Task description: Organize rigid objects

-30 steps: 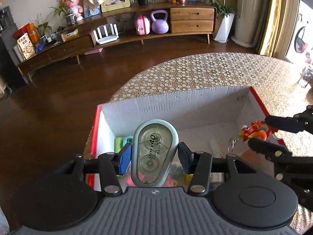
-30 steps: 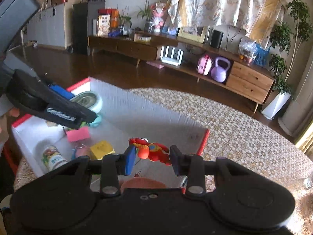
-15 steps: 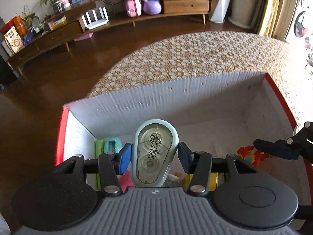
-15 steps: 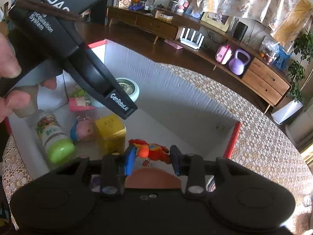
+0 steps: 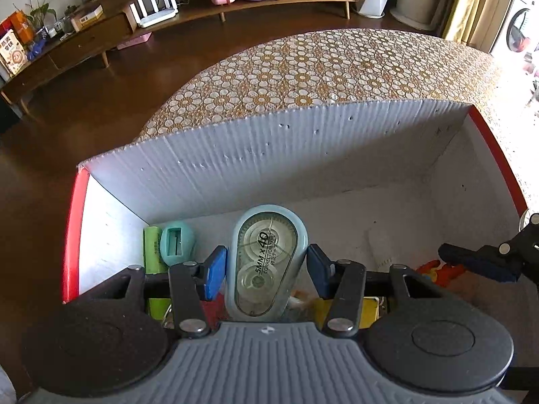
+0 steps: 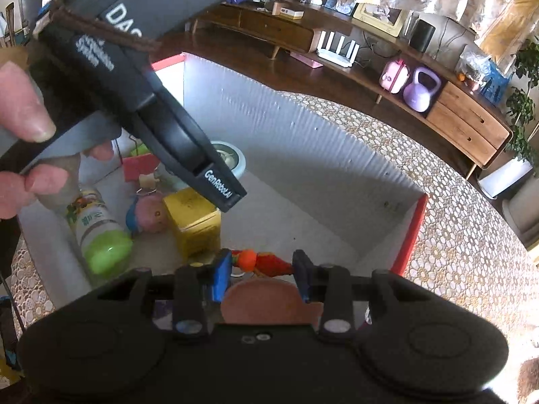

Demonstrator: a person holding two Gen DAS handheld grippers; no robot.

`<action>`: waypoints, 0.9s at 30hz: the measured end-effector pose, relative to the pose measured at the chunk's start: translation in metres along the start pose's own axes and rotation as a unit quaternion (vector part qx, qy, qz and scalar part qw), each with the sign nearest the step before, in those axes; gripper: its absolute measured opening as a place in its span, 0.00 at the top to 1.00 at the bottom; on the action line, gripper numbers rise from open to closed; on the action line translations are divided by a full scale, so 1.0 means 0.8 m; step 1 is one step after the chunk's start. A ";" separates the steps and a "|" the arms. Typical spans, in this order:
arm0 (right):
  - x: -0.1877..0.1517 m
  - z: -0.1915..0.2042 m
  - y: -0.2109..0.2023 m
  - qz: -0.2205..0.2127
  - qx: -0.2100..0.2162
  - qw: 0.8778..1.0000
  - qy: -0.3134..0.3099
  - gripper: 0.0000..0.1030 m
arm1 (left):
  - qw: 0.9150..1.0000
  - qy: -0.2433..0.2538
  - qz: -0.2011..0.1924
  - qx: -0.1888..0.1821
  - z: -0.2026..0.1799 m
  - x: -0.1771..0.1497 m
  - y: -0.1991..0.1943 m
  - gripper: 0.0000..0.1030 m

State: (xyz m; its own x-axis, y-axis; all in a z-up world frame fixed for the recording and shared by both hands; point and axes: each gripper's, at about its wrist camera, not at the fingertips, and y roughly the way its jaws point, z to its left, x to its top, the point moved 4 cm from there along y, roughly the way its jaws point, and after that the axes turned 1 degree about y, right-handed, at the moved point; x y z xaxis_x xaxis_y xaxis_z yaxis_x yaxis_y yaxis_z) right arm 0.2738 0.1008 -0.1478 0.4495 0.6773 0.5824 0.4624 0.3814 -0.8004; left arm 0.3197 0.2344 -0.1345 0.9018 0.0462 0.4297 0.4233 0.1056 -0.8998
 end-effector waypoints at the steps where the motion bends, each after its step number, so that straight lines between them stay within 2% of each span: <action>1: -0.001 0.001 -0.001 -0.001 0.000 1.000 0.001 0.63 | 1.000 -0.003 0.001 0.001 0.000 -0.002 0.001 0.50; 5: -0.001 -0.004 -0.005 -0.003 0.007 1.000 0.016 0.63 | 1.000 -0.012 -0.006 0.000 0.002 -0.006 -0.006 0.49; 9: -0.001 -0.007 -0.010 -0.006 0.008 1.000 0.025 0.61 | 1.000 -0.022 -0.016 0.002 0.003 -0.010 -0.020 0.39; 14: -0.003 -0.009 -0.023 -0.015 0.014 0.999 0.038 0.58 | 0.999 -0.022 -0.041 0.017 0.004 -0.017 -0.045 0.39; 21: -0.011 -0.012 -0.060 -0.050 0.026 0.996 0.068 0.44 | 0.997 -0.026 -0.073 0.019 0.000 -0.036 -0.085 0.39; 27: -0.018 -0.019 -0.094 -0.078 0.034 0.992 0.092 0.42 | 0.994 -0.030 -0.104 0.018 -0.008 -0.059 -0.121 0.39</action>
State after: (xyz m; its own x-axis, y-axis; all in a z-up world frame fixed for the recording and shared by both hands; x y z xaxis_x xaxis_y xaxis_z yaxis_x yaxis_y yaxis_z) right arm 0.2442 0.0530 -0.0936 0.5117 0.4833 0.7103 0.4874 0.5176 -0.7032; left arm 0.2364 0.2157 -0.0683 0.7876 0.0783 0.6112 0.5961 0.1546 -0.7879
